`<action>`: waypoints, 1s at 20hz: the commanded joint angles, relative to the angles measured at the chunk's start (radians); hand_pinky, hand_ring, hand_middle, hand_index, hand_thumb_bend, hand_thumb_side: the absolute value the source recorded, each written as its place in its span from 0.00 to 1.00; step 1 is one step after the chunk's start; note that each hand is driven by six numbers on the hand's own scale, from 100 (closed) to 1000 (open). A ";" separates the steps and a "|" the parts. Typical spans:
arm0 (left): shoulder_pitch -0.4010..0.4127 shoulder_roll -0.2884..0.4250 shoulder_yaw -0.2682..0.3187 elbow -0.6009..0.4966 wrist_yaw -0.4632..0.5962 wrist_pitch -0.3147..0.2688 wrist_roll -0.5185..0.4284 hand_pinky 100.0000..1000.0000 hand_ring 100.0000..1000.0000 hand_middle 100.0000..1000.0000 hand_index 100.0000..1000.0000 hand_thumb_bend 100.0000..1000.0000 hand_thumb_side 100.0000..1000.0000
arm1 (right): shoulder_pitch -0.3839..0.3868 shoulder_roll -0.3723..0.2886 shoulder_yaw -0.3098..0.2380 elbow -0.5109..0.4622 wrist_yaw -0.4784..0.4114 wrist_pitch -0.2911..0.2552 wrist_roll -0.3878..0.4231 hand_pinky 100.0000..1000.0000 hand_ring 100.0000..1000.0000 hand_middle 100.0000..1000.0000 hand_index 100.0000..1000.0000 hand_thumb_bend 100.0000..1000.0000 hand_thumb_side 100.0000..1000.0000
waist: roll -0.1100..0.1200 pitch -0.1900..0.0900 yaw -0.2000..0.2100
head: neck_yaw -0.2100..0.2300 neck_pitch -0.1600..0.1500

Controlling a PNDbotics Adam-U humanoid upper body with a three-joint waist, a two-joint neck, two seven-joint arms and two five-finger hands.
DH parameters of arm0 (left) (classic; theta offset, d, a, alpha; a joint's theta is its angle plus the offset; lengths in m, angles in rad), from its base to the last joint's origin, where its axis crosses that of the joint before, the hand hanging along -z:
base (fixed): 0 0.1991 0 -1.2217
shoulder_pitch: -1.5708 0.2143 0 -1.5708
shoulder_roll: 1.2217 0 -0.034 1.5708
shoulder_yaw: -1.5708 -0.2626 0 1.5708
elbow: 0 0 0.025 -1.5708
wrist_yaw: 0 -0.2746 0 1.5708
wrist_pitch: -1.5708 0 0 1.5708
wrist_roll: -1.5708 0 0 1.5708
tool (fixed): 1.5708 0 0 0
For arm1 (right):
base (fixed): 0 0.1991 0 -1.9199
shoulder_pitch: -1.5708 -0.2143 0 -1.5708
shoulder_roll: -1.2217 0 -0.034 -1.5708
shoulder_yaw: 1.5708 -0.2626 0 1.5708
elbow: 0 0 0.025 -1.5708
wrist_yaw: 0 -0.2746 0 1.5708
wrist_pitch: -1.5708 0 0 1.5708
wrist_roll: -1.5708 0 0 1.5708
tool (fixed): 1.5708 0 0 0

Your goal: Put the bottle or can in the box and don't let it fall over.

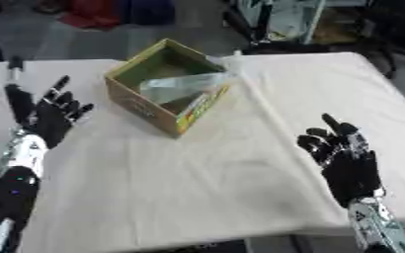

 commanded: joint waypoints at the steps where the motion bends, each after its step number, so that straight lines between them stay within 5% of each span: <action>1: 0.065 0.054 0.053 -0.221 0.027 -0.060 0.031 0.52 0.22 0.19 0.95 0.48 0.92 | -0.004 -0.025 -0.008 -0.018 0.003 -0.003 -0.004 0.84 0.68 0.61 0.96 0.00 0.74 | 0.005 -0.006 0.010 | -0.014 -0.002; 6: 0.247 -0.023 0.096 -0.417 -0.283 -0.097 0.075 0.56 0.26 0.19 0.94 0.35 0.97 | 0.001 -0.031 -0.006 -0.017 0.001 -0.002 -0.002 0.84 0.68 0.61 0.96 0.00 0.74 | 0.010 -0.005 0.034 | -0.003 -0.002; 10: 0.294 -0.117 0.091 -0.469 -0.490 -0.087 0.109 0.56 0.26 0.19 0.94 0.33 0.98 | 0.004 -0.030 -0.003 -0.017 0.002 -0.001 0.000 0.84 0.68 0.61 0.96 0.00 0.74 | 0.009 -0.011 0.046 | 0.017 -0.002; 20: 0.285 -0.173 0.064 -0.451 -0.516 -0.029 0.118 0.56 0.25 0.19 0.94 0.34 0.98 | 0.003 -0.027 0.009 -0.017 0.000 0.005 0.011 0.84 0.68 0.61 0.96 0.00 0.74 | 0.006 -0.014 0.047 | 0.044 -0.002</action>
